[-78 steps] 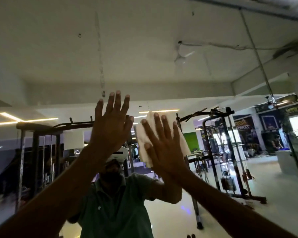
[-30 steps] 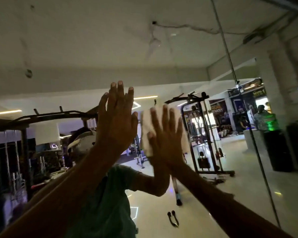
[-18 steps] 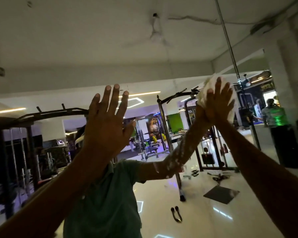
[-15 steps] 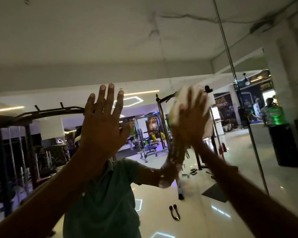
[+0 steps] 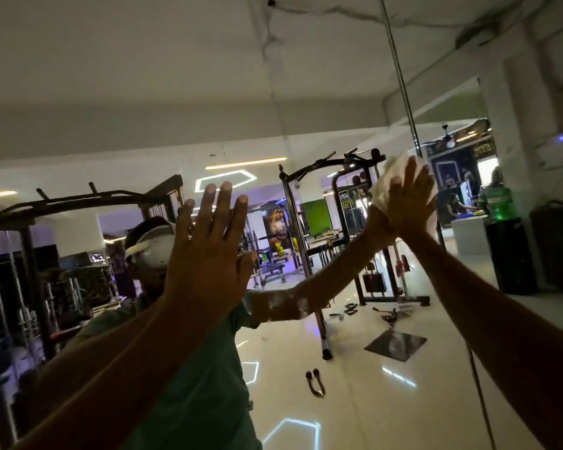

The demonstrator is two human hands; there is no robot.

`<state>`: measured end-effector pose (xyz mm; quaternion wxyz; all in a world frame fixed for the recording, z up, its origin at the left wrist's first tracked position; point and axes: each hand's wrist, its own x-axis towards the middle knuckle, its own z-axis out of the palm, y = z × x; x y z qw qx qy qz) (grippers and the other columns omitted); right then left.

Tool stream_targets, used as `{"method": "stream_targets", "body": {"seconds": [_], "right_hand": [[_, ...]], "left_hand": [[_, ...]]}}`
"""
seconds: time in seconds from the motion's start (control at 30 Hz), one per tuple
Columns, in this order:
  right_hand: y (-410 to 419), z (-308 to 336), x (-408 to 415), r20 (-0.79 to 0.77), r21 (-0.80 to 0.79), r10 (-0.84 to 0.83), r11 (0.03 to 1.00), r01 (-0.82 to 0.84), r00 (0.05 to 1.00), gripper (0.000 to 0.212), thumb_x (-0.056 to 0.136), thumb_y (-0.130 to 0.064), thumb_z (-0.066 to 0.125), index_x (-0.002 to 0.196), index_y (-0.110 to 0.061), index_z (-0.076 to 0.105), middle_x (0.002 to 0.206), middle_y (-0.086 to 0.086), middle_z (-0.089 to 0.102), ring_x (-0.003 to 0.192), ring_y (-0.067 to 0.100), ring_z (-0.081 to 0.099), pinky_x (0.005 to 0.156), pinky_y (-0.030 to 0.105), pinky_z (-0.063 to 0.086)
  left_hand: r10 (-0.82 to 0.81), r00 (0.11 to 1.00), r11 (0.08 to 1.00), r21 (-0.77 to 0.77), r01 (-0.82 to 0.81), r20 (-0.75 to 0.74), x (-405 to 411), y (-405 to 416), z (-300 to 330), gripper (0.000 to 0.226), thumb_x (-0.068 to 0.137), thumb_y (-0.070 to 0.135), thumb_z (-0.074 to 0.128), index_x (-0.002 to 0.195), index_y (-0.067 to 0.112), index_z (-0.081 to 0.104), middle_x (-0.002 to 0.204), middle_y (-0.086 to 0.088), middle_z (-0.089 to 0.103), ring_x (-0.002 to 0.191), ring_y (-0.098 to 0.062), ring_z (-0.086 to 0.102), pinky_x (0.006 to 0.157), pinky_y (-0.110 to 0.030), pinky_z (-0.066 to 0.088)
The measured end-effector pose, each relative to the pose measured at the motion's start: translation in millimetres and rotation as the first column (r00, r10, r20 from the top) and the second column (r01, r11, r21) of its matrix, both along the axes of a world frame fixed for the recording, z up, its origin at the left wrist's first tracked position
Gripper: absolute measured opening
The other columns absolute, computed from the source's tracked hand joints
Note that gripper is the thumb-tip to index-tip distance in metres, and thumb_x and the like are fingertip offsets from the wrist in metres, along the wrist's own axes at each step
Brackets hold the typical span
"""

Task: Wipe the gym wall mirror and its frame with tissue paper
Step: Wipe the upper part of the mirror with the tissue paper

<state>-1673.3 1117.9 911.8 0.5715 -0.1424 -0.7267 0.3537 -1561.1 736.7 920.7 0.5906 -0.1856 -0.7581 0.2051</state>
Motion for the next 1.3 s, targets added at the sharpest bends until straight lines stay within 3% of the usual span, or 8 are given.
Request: {"method": "stream_targets", "body": {"seconds": [0.1,0.2,0.3,0.57,0.87,0.93,1.1,1.3], "right_hand": [[-69.9,1.9,15.0,-0.118,-0.041,-0.237,0.971,0.234,0.964,0.060,0.112,-0.052,0.011,0.167,-0.028,0.017,0.170,0.016,0.027,0.154,0.036,0.032,0.123,0.058,0.020],[-157.5,-57.8,44.8,-0.120,0.466,0.061,0.885,0.002,0.991,0.067,0.106,-0.058,0.009,0.165,-0.030,-0.003,0.173,0.012,-0.006,0.161,0.037,0.003,0.129,0.056,-0.008],[-139.2,-74.8,51.1,-0.082,0.696,0.242,0.708,-0.118,0.967,0.068,0.106,-0.058,0.008,0.167,-0.028,0.002,0.175,0.012,-0.005,0.162,0.032,-0.005,0.128,0.061,-0.001],[-108.7,-24.8,36.4,-0.087,-0.116,0.076,0.990,-0.086,0.993,0.090,0.094,-0.069,-0.002,0.168,-0.020,0.013,0.174,0.018,0.008,0.161,0.039,0.007,0.125,0.065,0.011],[-255.1,-117.5,88.7,-0.077,0.681,0.259,0.719,-0.139,0.963,0.069,0.108,-0.054,0.029,0.168,-0.026,0.008,0.175,0.012,-0.005,0.162,0.033,-0.007,0.128,0.062,-0.002],[-207.5,-105.9,69.3,-0.122,0.656,0.124,0.754,-0.014,0.985,0.067,0.109,-0.052,0.023,0.167,-0.026,0.003,0.175,0.014,-0.001,0.162,0.035,-0.001,0.126,0.065,0.008],[-212.8,-67.6,65.6,-0.102,-0.042,0.039,0.998,-0.043,0.994,0.085,0.103,-0.067,-0.002,0.167,-0.014,0.020,0.172,0.022,0.014,0.158,0.044,0.013,0.121,0.070,0.018],[-420.5,-89.7,138.9,-0.150,0.556,0.244,0.822,-0.123,0.958,0.068,0.108,-0.053,0.024,0.168,-0.021,0.012,0.174,0.015,-0.002,0.161,0.039,-0.004,0.126,0.066,-0.002]], "left_hand": [[-0.012,1.000,1.000,0.018,0.012,-0.009,-1.2,3.0,-2.6,0.081,0.099,0.058,0.021,0.163,0.009,0.024,0.170,-0.022,0.012,0.157,-0.042,0.011,0.122,-0.065,0.018],[-0.067,0.998,0.997,0.026,0.067,-0.022,-2.7,1.4,-3.2,0.079,0.101,0.058,0.021,0.162,0.007,0.026,0.169,-0.022,0.015,0.157,-0.043,0.014,0.120,-0.068,0.021],[-0.092,0.995,0.996,0.010,0.093,-0.022,-0.1,-1.9,-2.2,0.079,0.101,0.057,0.022,0.161,0.007,0.028,0.169,-0.022,0.019,0.156,-0.043,0.016,0.120,-0.067,0.021],[-0.088,0.996,0.996,0.014,0.088,0.015,9.5,-13.3,-5.2,0.080,0.098,0.055,0.025,0.161,0.006,0.029,0.168,-0.024,0.020,0.155,-0.044,0.018,0.119,-0.067,0.026],[0.024,0.998,0.966,0.258,-0.010,-0.053,41.2,-100.7,-51.7,0.083,0.103,0.058,0.032,0.164,0.005,0.014,0.170,-0.026,0.003,0.158,-0.042,0.001,0.128,-0.054,0.001],[0.025,0.998,0.951,0.309,-0.007,-0.055,45.7,-123.5,-62.1,0.084,0.103,0.056,0.033,0.163,0.002,0.011,0.170,-0.027,0.002,0.158,-0.043,0.000,0.127,-0.059,0.005],[0.049,0.998,0.948,0.317,-0.030,-0.051,67.1,-176.5,-76.7,0.084,0.103,0.049,0.039,0.162,-0.002,0.007,0.169,-0.029,0.003,0.157,-0.045,0.003,0.124,-0.064,0.013],[0.237,0.972,0.925,0.305,-0.228,0.009,95.6,-243.4,-59.9,0.078,0.106,0.055,0.012,0.163,0.002,-0.001,0.170,-0.025,-0.009,0.158,-0.042,-0.011,0.127,-0.060,0.003]]}}
